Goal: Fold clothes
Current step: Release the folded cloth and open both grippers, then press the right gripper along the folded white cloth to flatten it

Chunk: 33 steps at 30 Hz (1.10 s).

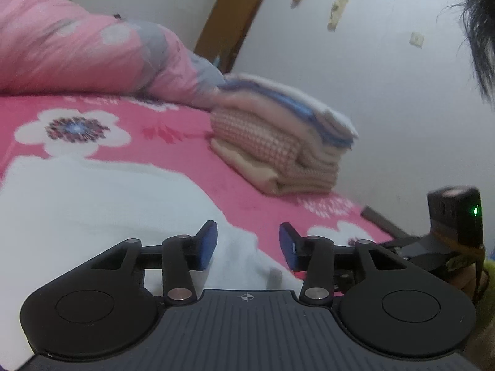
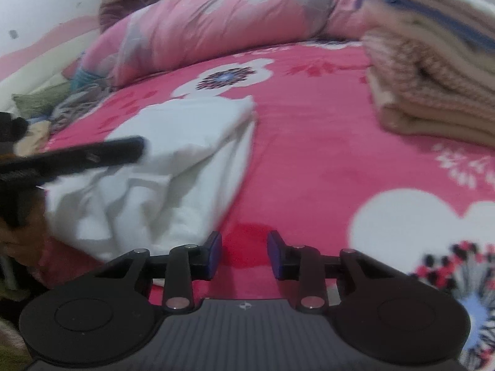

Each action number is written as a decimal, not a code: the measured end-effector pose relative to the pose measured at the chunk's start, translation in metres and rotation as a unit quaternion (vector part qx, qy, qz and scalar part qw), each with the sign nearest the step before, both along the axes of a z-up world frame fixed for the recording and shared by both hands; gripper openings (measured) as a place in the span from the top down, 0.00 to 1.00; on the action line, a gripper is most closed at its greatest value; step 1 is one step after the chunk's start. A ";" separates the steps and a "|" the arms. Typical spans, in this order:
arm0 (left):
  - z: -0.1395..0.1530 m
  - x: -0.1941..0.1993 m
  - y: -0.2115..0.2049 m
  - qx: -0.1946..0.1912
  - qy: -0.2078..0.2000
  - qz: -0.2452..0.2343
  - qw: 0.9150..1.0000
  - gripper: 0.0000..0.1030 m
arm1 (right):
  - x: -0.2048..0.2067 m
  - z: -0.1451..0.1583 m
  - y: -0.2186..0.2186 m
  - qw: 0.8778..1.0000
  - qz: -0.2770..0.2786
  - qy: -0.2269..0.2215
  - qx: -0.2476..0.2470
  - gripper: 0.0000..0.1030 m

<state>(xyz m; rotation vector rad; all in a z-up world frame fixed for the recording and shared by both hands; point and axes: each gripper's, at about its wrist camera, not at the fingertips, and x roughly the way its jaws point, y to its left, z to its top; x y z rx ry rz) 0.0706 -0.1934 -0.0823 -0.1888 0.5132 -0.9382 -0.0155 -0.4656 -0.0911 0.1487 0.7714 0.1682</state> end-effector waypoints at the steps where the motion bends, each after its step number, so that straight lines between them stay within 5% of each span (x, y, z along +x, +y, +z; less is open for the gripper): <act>1: 0.002 0.001 0.005 0.000 0.000 0.008 1.000 0.57 | -0.002 0.002 -0.002 1.000 -0.009 -0.004 0.005 0.68; 10: -0.005 -0.003 0.015 0.083 -0.021 0.036 0.996 0.57 | -0.027 0.024 0.019 0.988 0.068 -0.117 0.081 0.59; 14: -0.014 -0.008 0.011 0.113 -0.048 0.035 0.992 0.56 | -0.016 0.018 0.035 0.987 0.089 -0.097 0.088 0.58; 18: -0.021 -0.010 0.008 0.130 -0.069 0.038 0.988 0.56 | 0.005 -0.001 0.025 0.986 0.069 -0.033 0.146 0.58; 20: -0.022 -0.012 0.007 0.135 -0.078 0.039 0.987 0.55 | 0.010 -0.010 0.020 0.983 0.054 -0.010 0.173 0.63; 21: -0.022 -0.013 0.006 0.138 -0.082 0.038 0.986 0.55 | 0.007 -0.012 0.020 0.983 0.043 -0.014 0.180 0.88; 22: -0.021 -0.014 0.006 0.139 -0.085 0.038 0.986 0.55 | 0.003 -0.014 0.020 0.982 0.032 -0.018 0.186 0.97; 33: -0.025 -0.017 0.002 0.155 -0.114 0.030 0.981 0.50 | -0.039 -0.038 0.017 0.961 -0.089 -0.059 0.254 0.98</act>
